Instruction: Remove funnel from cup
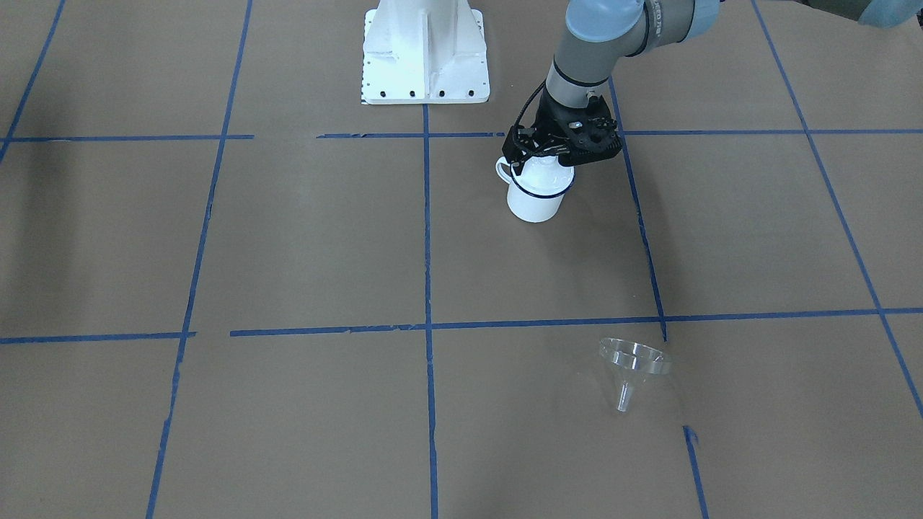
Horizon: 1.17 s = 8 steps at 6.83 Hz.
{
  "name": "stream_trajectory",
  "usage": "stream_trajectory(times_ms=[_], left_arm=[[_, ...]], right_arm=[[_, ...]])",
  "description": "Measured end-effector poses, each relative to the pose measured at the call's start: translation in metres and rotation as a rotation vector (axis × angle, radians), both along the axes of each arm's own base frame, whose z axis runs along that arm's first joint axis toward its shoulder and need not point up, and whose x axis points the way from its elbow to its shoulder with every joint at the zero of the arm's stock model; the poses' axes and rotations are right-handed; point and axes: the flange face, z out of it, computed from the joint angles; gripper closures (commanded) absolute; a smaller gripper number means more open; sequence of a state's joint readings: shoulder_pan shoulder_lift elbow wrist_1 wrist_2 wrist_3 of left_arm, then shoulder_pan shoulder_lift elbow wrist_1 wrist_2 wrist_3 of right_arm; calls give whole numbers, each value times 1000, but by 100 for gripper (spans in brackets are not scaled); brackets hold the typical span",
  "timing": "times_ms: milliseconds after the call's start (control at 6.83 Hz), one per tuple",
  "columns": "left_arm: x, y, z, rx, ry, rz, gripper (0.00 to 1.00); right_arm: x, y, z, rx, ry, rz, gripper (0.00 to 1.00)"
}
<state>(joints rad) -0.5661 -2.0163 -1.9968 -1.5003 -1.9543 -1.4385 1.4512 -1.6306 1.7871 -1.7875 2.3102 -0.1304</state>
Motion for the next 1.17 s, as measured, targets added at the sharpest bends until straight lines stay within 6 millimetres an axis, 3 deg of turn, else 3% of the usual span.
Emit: stream_trajectory(times_ms=[439, 585, 878, 1171], left_arm=[[-84, -39, -27, 108, 25, -75, 0], [-117, -54, -27, 177, 6, -74, 0], [-187, -93, -1, 338, -72, -14, 0], [-260, -150, 51, 422, -132, 61, 0]], right_arm=[[0, 0, 0, 0, 0, 0, 0], [0, 0, 0, 1, 0, 0, 0], [0, 0, 0, 1, 0, 0, 0], [0, 0, 0, 1, 0, 0, 0]])
